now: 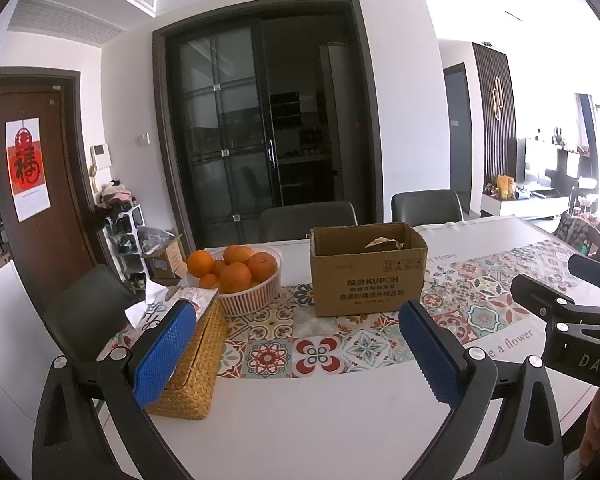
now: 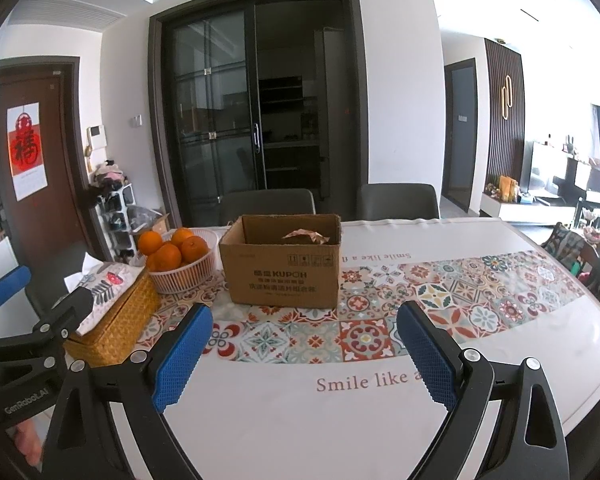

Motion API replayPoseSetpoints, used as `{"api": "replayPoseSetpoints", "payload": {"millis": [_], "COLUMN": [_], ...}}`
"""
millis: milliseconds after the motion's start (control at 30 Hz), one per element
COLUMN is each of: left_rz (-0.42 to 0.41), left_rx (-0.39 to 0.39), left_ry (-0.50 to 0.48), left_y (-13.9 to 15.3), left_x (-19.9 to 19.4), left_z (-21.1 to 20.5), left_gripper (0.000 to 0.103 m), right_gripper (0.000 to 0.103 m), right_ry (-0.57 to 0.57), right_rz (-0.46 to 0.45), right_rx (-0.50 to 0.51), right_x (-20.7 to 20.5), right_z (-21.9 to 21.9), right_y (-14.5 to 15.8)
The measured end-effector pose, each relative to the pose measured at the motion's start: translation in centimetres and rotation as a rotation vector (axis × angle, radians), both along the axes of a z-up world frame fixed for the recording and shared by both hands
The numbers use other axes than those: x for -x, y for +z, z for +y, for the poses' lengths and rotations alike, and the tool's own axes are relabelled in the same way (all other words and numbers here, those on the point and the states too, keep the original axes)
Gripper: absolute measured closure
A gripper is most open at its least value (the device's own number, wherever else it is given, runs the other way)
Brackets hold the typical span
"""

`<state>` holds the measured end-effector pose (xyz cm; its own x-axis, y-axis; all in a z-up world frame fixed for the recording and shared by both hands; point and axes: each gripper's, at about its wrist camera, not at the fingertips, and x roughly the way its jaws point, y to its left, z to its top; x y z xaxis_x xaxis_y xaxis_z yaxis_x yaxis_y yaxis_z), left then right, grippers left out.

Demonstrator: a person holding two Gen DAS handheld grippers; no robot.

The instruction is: Organize soft objects

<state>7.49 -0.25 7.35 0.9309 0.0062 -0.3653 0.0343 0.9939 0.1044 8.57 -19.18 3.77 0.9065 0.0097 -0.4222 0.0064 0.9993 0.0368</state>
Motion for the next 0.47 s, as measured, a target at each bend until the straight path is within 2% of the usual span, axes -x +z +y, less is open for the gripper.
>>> {"api": "replayPoseSetpoints", "payload": {"millis": [467], "left_rz": [0.002], "left_rx": [0.003], "left_ry": [-0.006], "left_y": [-0.16], "left_x": [0.01], "left_z": [-0.10], "left_gripper": [0.000], "right_gripper": [0.008], "right_ry": [0.000], "right_rz": [-0.001], "right_rx": [0.000], "right_x": [0.08], "right_z": [0.00], "right_y": [-0.04]}}
